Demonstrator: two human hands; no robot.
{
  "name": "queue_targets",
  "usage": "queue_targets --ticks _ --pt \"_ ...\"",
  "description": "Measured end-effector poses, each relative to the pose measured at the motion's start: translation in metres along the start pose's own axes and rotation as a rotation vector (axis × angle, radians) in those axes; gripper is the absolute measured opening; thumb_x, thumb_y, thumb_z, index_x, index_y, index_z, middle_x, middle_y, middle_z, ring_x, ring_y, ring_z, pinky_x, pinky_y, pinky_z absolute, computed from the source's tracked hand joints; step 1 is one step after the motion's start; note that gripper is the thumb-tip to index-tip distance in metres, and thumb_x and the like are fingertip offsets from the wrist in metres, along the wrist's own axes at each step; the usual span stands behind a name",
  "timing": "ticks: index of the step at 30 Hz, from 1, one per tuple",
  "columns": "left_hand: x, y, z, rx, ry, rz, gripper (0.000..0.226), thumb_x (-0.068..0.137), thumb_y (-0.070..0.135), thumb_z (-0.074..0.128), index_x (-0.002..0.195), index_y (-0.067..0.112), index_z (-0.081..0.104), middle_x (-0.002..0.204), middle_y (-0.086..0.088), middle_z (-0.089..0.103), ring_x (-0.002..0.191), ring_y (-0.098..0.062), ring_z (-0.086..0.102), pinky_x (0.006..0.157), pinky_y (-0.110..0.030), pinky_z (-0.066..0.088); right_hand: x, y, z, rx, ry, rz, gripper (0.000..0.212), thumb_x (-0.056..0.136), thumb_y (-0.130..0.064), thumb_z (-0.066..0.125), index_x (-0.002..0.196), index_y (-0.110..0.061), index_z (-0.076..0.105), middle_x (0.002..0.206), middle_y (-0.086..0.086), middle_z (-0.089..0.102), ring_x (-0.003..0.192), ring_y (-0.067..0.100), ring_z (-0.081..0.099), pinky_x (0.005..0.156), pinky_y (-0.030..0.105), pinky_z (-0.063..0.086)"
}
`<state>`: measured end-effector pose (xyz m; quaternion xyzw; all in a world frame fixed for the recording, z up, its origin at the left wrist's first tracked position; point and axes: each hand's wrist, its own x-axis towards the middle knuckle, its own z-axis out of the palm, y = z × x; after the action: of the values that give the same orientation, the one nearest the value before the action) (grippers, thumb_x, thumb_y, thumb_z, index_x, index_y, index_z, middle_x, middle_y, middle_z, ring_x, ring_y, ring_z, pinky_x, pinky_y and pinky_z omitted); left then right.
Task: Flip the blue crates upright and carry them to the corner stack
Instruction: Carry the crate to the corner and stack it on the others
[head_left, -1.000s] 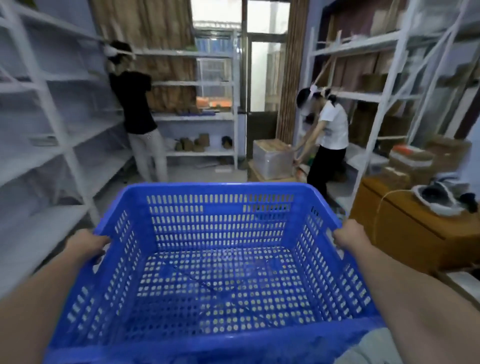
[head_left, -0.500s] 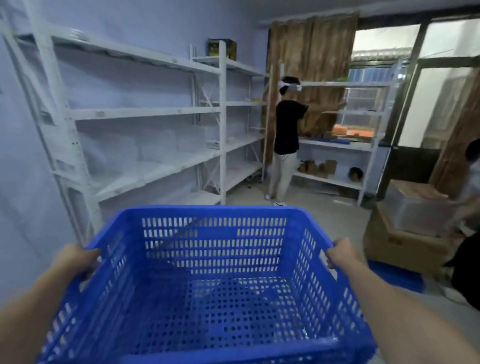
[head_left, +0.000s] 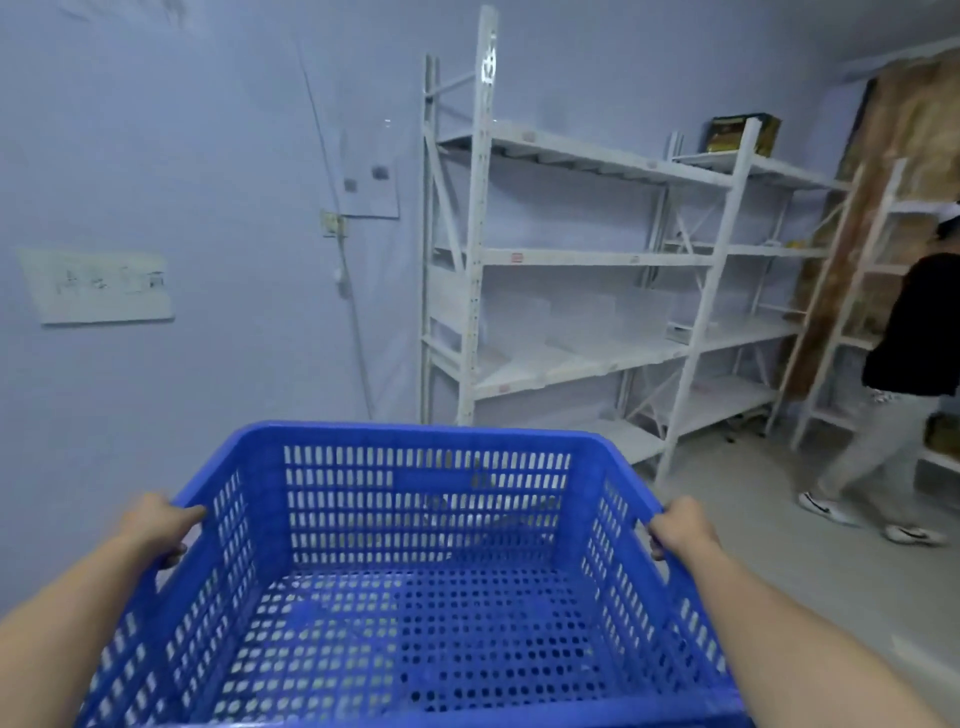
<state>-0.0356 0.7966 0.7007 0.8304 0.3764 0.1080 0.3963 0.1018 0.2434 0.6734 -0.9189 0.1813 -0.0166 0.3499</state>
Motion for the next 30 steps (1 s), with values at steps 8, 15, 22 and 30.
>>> queue_targets --ticks 8,15,22,30 --pt "0.077 -0.068 -0.068 -0.092 0.13 -0.153 0.03 0.083 0.009 0.065 0.064 0.0 0.044 0.051 -0.015 0.048 0.051 -0.031 0.052 0.052 -0.033 0.042 0.011 -0.117 0.105 0.025 -0.07 -0.111 0.012 0.072 -0.001 0.055 0.062 -0.005 0.062 0.04 0.006 0.06 0.044 0.025 0.065 0.061 0.034 0.056" --pt "0.137 -0.098 -0.071 -0.044 0.177 -0.283 0.03 0.082 0.017 0.066 0.065 -0.003 0.052 0.048 -0.019 0.056 0.045 -0.029 0.052 0.051 -0.031 0.043 0.051 -0.204 0.193 -0.102 -0.132 -0.215 0.011 0.073 -0.006 0.052 0.072 -0.006 0.062 0.063 0.015 0.069 0.062 0.028 0.069 0.065 0.033 0.056" --pt "0.2 -0.099 -0.078 0.095 0.253 -0.377 0.044 0.086 0.028 0.06 0.053 0.0 0.057 0.051 -0.017 0.064 0.055 -0.029 0.059 0.065 -0.036 0.05 0.112 -0.301 0.293 -0.148 -0.224 -0.273 0.012 0.074 -0.01 0.054 0.079 -0.008 0.064 0.059 0.01 0.07 0.054 0.022 0.066 0.067 0.032 0.053" --pt "0.285 -0.123 -0.095 -0.017 0.278 -0.511 0.043 0.088 0.032 0.06 0.07 -0.006 0.068 0.079 -0.026 0.074 0.08 -0.035 0.07 0.081 -0.038 0.053 0.156 -0.402 0.396 -0.184 -0.3 -0.296 0.021 0.073 -0.014 0.057 0.088 -0.003 0.066 0.076 0.019 0.07 0.07 0.03 0.068 0.07 0.036 0.057"
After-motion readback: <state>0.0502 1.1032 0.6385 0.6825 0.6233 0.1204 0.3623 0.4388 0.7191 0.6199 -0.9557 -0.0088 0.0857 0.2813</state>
